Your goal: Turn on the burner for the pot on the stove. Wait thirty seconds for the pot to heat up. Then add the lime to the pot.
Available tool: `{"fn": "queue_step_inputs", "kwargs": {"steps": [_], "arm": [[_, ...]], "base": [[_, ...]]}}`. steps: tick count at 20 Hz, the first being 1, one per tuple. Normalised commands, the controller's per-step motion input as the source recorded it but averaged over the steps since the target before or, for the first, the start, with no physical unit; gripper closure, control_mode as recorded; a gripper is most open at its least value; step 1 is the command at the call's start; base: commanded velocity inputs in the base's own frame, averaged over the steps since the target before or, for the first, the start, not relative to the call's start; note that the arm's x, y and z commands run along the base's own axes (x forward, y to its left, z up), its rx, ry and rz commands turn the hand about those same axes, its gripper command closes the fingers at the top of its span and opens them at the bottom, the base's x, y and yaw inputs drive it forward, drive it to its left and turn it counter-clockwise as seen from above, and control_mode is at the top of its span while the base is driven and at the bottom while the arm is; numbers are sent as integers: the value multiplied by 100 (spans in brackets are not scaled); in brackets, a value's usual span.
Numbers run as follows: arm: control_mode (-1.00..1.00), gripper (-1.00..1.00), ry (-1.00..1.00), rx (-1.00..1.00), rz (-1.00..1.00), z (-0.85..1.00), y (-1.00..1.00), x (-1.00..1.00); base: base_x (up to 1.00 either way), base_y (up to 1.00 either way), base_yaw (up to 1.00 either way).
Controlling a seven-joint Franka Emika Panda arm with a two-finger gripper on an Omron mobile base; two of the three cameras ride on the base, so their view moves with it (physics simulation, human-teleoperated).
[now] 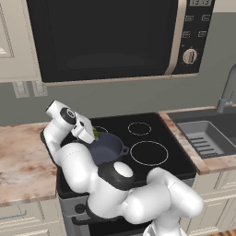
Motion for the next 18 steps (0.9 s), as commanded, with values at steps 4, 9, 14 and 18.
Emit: {"fn": "queue_step_inputs", "kwargs": {"steps": [4, 9, 14, 18], "arm": [[-100, 100, 0, 0, 0, 0, 0, 0], [-100, 100, 0, 0, 0, 0, 0, 0], [-100, 100, 0, 0, 0, 0, 0, 0], [-100, 100, 0, 0, 0, 0, 0, 0]], "base": [[0, 0, 0], [0, 0, 0], [0, 0, 0], [0, 0, 0]]}}
